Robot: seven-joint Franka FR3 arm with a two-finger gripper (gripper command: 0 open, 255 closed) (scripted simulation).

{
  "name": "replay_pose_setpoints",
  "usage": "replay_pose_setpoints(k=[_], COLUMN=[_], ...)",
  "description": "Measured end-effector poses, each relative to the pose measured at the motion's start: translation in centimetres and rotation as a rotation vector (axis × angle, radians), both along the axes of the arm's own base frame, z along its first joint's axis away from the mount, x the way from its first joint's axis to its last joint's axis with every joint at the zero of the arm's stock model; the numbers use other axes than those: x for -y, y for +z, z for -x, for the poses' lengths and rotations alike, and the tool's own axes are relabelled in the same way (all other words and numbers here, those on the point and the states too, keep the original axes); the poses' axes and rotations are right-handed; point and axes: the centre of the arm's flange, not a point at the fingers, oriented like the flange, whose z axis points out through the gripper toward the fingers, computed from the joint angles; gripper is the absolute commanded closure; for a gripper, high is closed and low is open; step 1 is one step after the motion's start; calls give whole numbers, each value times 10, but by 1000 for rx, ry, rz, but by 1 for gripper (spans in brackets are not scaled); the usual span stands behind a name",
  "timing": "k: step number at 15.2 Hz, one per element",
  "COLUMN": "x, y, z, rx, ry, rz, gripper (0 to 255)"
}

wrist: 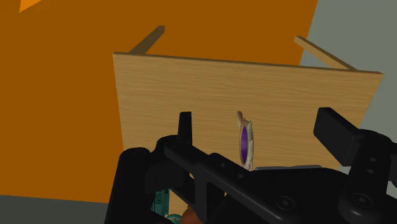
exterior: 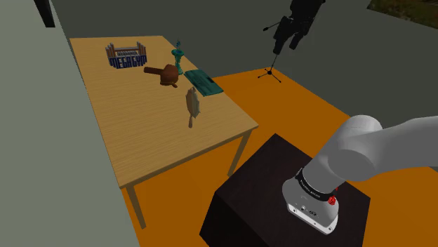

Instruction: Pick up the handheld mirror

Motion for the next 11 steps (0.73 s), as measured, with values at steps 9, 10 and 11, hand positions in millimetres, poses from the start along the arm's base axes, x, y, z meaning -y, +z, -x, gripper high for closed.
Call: replay_pose_setpoints(k=[9,10,11], x=[-10,-11,-12], y=[-84,-94,-105], z=[-28,-29,-34], rx=[75,87,98], ry=[1,1,1], rz=[3,4,5], gripper=[0,0,0])
